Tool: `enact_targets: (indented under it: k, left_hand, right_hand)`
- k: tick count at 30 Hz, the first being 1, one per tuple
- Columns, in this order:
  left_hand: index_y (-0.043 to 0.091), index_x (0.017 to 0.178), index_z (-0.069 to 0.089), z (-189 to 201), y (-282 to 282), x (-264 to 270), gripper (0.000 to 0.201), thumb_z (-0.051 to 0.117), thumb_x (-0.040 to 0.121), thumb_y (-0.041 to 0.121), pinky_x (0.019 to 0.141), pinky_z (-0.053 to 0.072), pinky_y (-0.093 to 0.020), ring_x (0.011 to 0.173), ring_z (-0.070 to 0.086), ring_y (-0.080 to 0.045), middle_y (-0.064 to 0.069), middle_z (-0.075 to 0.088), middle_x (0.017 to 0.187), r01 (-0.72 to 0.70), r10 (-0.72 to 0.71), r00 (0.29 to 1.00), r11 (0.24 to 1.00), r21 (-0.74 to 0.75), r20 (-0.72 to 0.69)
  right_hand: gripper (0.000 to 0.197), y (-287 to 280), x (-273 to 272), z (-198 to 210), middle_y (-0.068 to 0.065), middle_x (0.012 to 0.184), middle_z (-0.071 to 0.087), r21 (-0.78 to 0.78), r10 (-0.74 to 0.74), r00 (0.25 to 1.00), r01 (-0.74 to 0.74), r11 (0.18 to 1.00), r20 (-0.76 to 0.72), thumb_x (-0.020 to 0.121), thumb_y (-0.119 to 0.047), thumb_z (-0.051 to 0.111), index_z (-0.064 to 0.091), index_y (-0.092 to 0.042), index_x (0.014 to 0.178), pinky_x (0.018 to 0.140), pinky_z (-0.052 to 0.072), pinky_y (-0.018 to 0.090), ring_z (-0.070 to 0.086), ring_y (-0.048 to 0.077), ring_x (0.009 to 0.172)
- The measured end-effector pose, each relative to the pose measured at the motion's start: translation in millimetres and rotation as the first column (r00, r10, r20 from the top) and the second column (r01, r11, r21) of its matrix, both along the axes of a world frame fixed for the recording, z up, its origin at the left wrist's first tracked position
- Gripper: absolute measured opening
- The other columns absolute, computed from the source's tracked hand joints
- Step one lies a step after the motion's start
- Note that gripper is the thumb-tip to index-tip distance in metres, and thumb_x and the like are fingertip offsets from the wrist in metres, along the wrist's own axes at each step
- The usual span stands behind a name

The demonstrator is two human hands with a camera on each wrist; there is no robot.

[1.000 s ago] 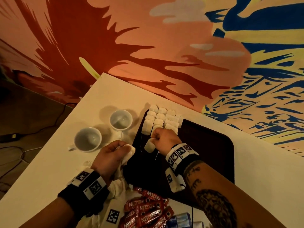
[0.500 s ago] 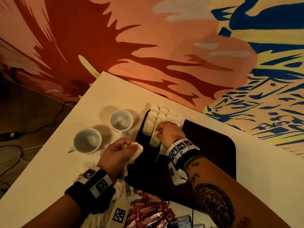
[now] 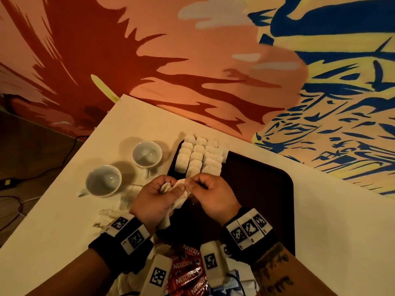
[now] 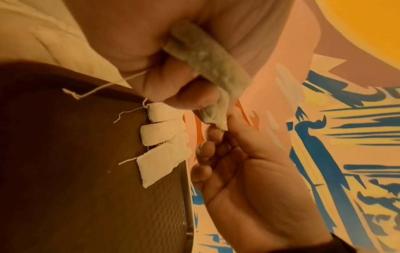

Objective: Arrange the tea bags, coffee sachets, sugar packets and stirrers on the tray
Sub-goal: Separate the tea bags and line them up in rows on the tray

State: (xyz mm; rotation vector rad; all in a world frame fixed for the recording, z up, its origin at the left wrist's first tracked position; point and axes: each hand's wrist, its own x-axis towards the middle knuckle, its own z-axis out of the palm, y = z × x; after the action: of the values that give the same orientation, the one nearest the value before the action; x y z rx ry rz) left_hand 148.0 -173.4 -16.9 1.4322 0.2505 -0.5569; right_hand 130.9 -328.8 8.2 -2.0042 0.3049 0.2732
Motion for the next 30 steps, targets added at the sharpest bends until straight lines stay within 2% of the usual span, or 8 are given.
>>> enact_targets:
  k: [4,8,15,17,20,23,26,30]
  left_hand:
    - [0.01,0.088,0.069,7.7,-7.4,-10.2,0.006,0.072,0.088,0.015,0.043,0.044,-0.019,0.048,0.056,-0.007,0.0,0.066,0.061,0.047,-0.049,0.998,0.998,0.032,0.033]
    - [0.009,0.093,0.072,13.8,-15.3,-17.9,0.006,0.07,0.089,0.011,0.039,0.039,-0.017,0.04,0.05,-0.004,0.003,0.063,0.056,0.081,-0.081,0.995,0.997,0.012,0.051]
    - [0.012,0.091,0.076,18.6,-24.2,-25.7,0.006,0.073,0.087,0.011,0.047,0.042,-0.013,0.047,0.056,-0.001,0.005,0.068,0.062,0.113,-0.118,0.983,0.993,0.046,0.138]
    - [0.019,0.091,0.078,15.6,-21.7,-26.8,0.007,0.074,0.086,0.015,0.052,0.047,-0.016,0.055,0.061,-0.003,0.004,0.072,0.07,0.105,-0.118,0.983,0.99,0.097,0.141]
    - [0.033,0.088,0.077,2.9,-12.1,-24.9,0.005,0.074,0.086,0.029,0.069,0.055,-0.034,0.075,0.069,-0.017,0.001,0.076,0.084,0.048,-0.065,0.993,0.983,0.175,0.094]
    - [0.031,0.079,0.073,-0.5,-0.6,-24.6,0.011,0.069,0.088,0.034,0.061,0.05,-0.032,0.066,0.066,-0.019,-0.002,0.075,0.077,-0.023,0.026,1.0,0.981,0.191,-0.009]
    - [0.013,0.078,0.067,6.7,7.2,-25.8,0.015,0.063,0.091,0.02,0.045,0.042,-0.025,0.041,0.054,-0.013,-0.003,0.061,0.057,-0.097,0.104,0.982,0.994,0.056,-0.158]
    - [0.004,0.082,0.062,6.2,21.8,-23.2,0.017,0.051,0.093,0.011,0.036,0.033,-0.024,0.033,0.045,-0.014,-0.011,0.051,0.056,-0.152,0.153,0.965,0.988,0.024,-0.211]
  right_hand:
    - [0.022,-14.9,-11.9,6.3,-0.005,0.057,0.065,0.032,-0.129,0.991,0.129,0.991,0.022,0.099,-0.031,0.06,0.071,-0.015,0.089,0.054,0.043,0.017,0.057,0.0,0.05]
    - [0.019,-26.1,-22.3,14.8,-0.007,0.058,0.066,0.039,-0.138,0.99,0.137,0.99,0.037,0.1,-0.028,0.058,0.07,-0.015,0.092,0.052,0.043,0.015,0.062,0.0,0.05]
    - [0.008,-41.2,-33.8,15.5,-0.013,0.084,0.075,-0.011,-0.034,0.988,0.036,0.999,0.148,0.09,-0.031,0.071,0.071,-0.038,0.092,0.077,0.056,0.027,0.069,0.002,0.074]
    - [0.009,-41.7,-34.3,17.4,-0.015,0.08,0.074,-0.064,0.003,0.988,0.007,0.998,0.152,0.091,-0.027,0.07,0.072,-0.035,0.089,0.075,0.056,0.025,0.068,0.001,0.072]
    - [0.014,-44.5,-31.0,15.4,-0.015,0.078,0.072,-0.124,-0.023,0.986,0.044,0.991,0.165,0.092,-0.03,0.068,0.068,-0.041,0.083,0.072,0.054,0.021,0.068,0.002,0.072]
    - [0.011,-45.9,-24.3,8.6,-0.015,0.074,0.069,-0.18,-0.034,0.989,0.06,0.982,0.143,0.093,-0.033,0.066,0.066,-0.04,0.085,0.067,0.049,0.016,0.066,0.001,0.072]
    - [0.004,-42.1,-13.0,-4.4,-0.012,0.087,0.072,-0.213,-0.013,0.998,0.024,0.977,0.056,0.093,-0.033,0.065,0.068,-0.036,0.093,0.075,0.055,0.026,0.068,0.005,0.078]
    - [0.007,-24.3,5.8,-15.9,-0.009,0.095,0.071,-0.262,0.164,0.982,-0.182,0.948,-0.092,0.095,-0.029,0.062,0.069,-0.029,0.098,0.084,0.055,0.03,0.067,0.011,0.089]
